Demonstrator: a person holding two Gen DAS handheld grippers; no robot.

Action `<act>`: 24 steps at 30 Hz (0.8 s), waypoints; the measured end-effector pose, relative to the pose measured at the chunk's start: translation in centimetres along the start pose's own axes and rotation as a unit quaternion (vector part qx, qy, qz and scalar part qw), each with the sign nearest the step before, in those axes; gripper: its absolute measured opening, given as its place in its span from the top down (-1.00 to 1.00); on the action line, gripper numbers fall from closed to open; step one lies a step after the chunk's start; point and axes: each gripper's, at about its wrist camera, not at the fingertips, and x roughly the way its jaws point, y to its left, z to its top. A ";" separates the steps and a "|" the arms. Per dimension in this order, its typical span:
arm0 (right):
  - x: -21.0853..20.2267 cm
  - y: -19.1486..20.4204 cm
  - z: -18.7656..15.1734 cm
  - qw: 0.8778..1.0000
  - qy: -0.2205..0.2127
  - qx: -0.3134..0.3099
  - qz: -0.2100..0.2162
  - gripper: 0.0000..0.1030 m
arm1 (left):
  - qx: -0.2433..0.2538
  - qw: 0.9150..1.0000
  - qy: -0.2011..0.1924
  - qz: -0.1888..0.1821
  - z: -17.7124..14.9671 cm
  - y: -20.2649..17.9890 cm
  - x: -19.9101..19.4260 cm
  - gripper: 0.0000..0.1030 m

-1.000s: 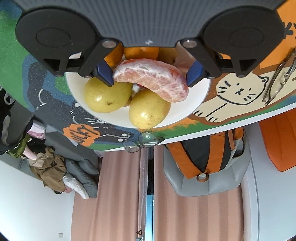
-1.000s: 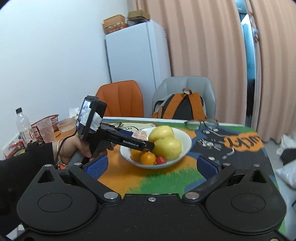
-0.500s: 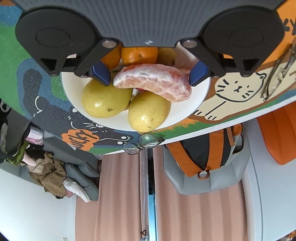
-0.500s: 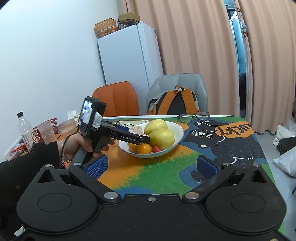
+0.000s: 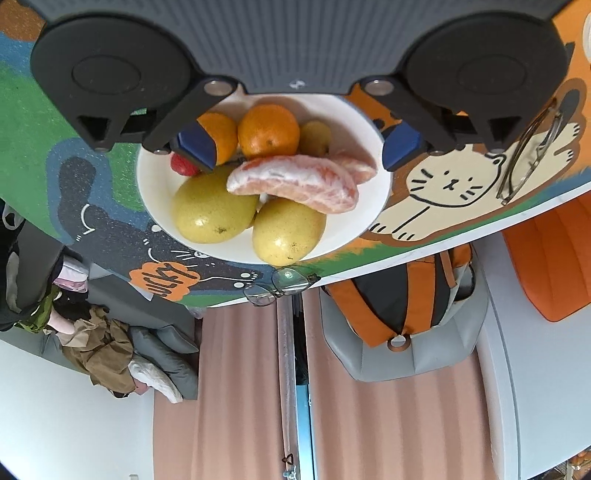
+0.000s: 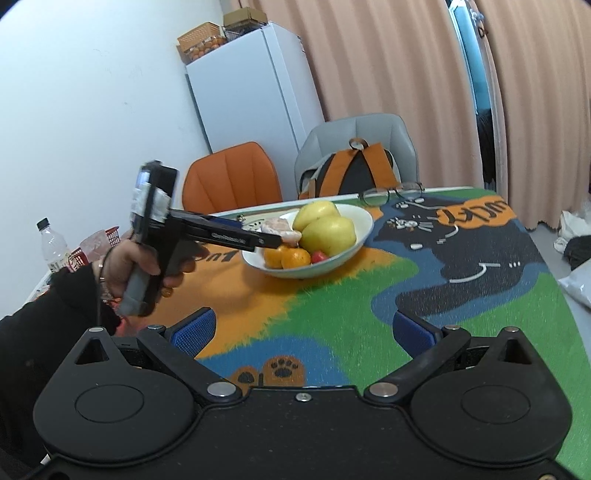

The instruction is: Organize fruits

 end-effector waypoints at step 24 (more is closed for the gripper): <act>2.7 0.7 -2.1 0.997 0.003 -0.054 -0.061 -1.00 | -0.060 0.998 -0.005 0.019 -6.2 -5.1 -8.0 -0.86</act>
